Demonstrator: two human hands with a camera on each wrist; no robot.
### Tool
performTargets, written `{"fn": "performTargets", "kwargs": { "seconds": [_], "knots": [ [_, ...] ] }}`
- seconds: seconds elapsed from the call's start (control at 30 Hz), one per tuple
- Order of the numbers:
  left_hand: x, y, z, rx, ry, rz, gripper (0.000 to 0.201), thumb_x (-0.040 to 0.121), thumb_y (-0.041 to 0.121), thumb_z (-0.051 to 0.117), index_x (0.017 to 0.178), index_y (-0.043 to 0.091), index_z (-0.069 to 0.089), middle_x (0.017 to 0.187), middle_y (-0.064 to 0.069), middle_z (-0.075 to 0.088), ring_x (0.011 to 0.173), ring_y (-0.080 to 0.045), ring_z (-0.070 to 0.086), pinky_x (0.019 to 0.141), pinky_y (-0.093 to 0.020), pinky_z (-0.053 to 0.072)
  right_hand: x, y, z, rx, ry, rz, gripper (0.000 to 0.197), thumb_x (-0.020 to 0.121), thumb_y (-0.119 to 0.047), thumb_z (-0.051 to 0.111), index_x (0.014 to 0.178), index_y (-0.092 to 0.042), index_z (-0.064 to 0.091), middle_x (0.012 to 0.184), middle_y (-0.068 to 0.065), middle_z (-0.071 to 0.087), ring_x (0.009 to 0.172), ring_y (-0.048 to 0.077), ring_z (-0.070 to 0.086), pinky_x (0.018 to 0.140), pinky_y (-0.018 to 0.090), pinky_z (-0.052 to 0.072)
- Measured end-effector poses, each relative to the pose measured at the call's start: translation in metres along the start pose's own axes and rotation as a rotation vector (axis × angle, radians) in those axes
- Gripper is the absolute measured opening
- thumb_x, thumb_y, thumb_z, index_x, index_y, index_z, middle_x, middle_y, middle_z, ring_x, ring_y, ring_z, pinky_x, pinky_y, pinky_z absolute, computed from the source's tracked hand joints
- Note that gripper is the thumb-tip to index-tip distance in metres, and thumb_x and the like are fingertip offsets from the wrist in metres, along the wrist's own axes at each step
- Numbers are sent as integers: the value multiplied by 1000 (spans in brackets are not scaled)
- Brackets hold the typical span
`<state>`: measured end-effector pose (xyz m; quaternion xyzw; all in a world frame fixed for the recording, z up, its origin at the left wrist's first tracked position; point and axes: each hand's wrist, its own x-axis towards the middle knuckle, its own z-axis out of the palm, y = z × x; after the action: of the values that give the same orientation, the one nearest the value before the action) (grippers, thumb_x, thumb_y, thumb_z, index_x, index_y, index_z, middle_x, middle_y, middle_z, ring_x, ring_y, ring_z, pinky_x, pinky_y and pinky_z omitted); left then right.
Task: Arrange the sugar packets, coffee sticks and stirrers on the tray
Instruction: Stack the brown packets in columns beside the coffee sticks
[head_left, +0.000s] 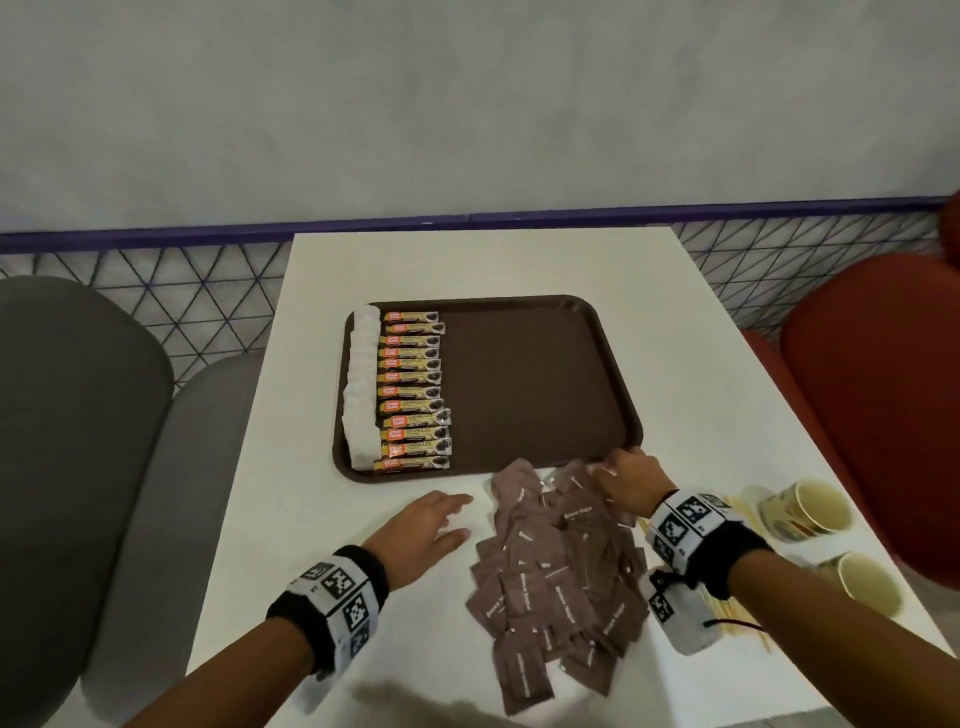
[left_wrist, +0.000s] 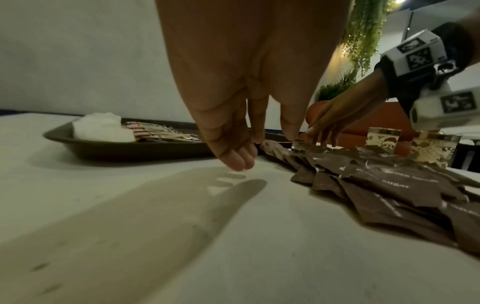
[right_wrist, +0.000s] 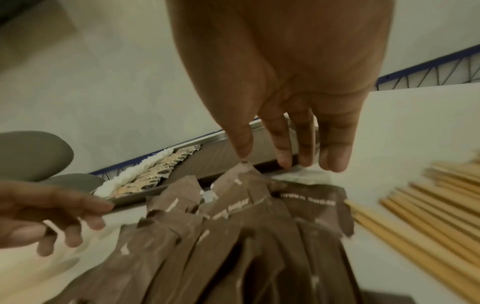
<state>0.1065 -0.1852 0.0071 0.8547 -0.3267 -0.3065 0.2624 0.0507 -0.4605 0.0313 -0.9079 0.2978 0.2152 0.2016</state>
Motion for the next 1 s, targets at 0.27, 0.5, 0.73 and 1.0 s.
{"fn": "performTargets", "kwargs": {
  "seconds": [0.27,0.5,0.73,1.0],
  "knots": [
    [33,31,13,-103,27,-123,51,93,28,53,140,14,37,128,-11,51,113,-23,52,91,-23,36,-13,-20,36,89,-91,-73,51,91,-48,43,127,-12,45,134,18,43,127,35,35,107,40,28],
    [32,29,10,-122,57,-237,53,91,29,58,136,10,40,125,-11,54,111,-23,54,91,-24,37,-20,-9,9,132,-135,-63,70,81,-54,58,137,-20,34,141,11,34,133,31,30,111,37,25],
    [32,43,28,-195,52,-229,48,77,16,70,122,11,53,104,-5,55,89,-18,53,80,-23,44,-47,-32,30,-31,-191,-185,95,72,-48,71,145,-19,16,144,14,23,130,34,25,111,42,26],
    [26,47,35,-286,204,-228,23,81,13,65,98,20,51,96,-6,63,91,-23,59,78,-24,46,-41,-51,29,-53,-248,-281,62,84,-27,61,136,-11,34,139,17,32,128,33,32,107,37,29]
  ]
}}
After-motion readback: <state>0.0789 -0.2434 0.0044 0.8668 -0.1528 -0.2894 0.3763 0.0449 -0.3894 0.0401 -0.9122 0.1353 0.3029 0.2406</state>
